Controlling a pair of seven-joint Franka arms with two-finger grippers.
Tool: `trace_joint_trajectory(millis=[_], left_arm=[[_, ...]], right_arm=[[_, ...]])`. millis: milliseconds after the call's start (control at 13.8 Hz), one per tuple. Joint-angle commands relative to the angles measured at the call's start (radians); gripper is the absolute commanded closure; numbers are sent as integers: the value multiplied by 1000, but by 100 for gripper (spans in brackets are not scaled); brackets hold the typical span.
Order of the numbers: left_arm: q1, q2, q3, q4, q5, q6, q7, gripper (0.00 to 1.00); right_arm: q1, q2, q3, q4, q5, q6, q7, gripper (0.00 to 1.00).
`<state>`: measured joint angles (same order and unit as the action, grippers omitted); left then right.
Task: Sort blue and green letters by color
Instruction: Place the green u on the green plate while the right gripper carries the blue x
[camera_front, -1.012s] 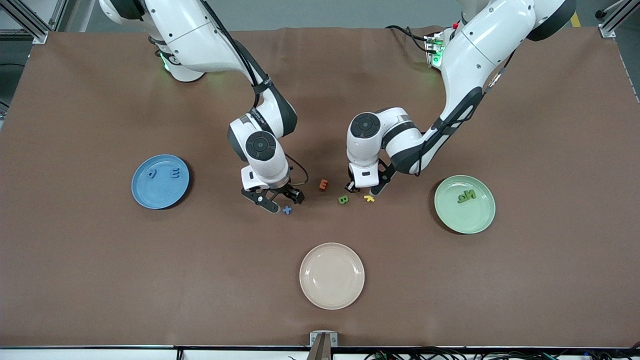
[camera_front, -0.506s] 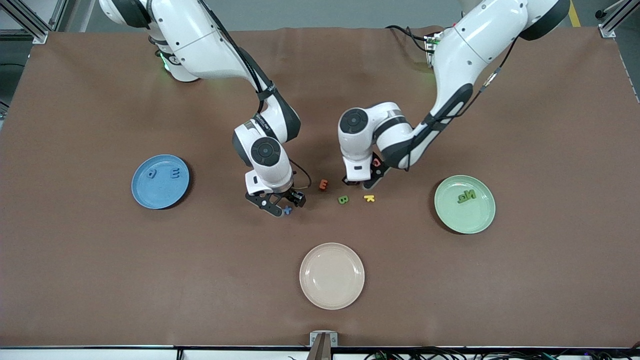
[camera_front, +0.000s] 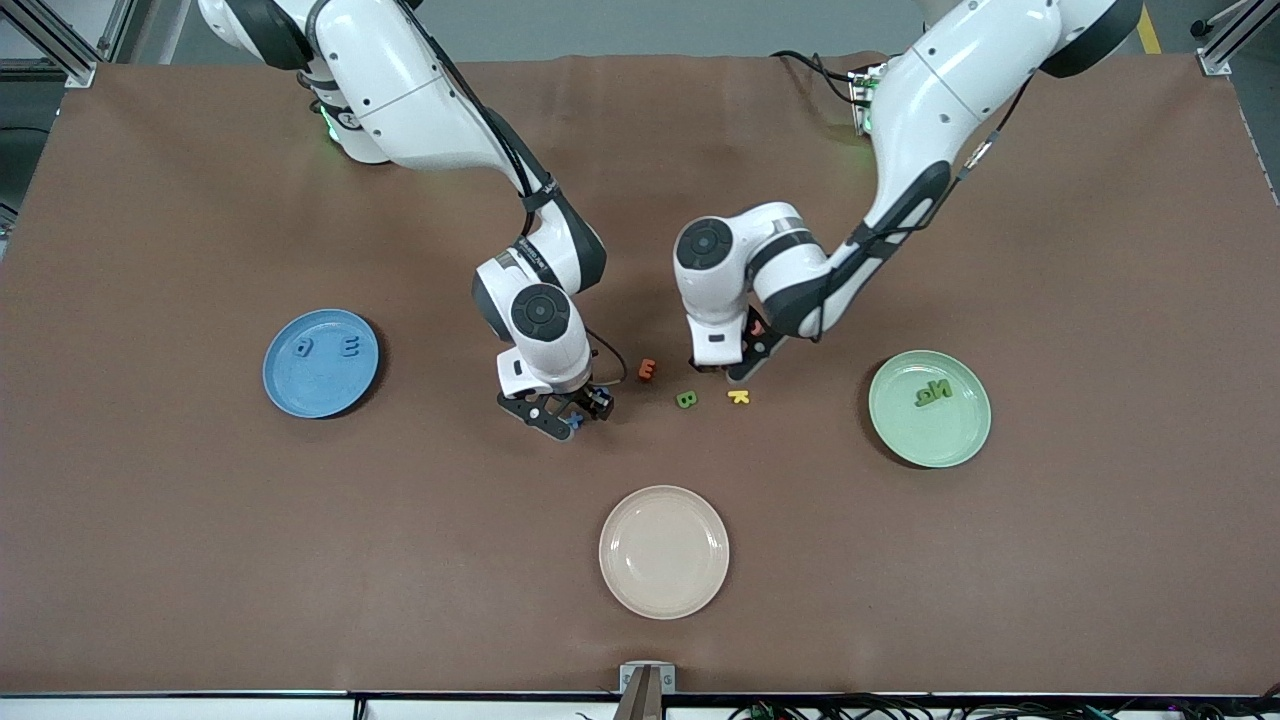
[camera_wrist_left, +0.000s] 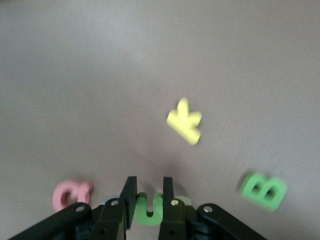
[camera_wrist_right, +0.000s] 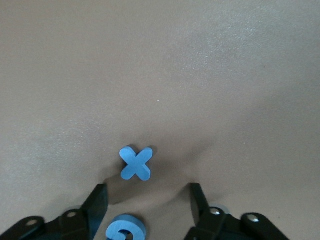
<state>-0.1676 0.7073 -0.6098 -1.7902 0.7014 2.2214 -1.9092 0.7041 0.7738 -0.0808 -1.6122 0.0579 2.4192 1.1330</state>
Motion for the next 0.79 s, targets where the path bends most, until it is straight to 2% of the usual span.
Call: trace_joint_trajectory(millis=[0, 217, 434, 506, 723], left_arm=[[60, -17, -21, 64, -63, -49, 119, 100], [147, -19, -21, 101, -97, -91, 275, 100], [259, -37, -21, 92, -99, -118, 460, 100], [298, -39, -22, 86, -100, -144, 520, 100], [419, -45, -76, 83, -100, -236, 659, 100]], right_arm=[[6, 31, -11, 37, -33, -8, 28, 32], [2, 36, -11, 48, -35, -8, 27, 34], [-8, 38, -11, 52, -55, -8, 25, 34], [-9, 39, -11, 57, -55, -8, 22, 38], [-12, 57, -11, 87, -55, -8, 19, 44]])
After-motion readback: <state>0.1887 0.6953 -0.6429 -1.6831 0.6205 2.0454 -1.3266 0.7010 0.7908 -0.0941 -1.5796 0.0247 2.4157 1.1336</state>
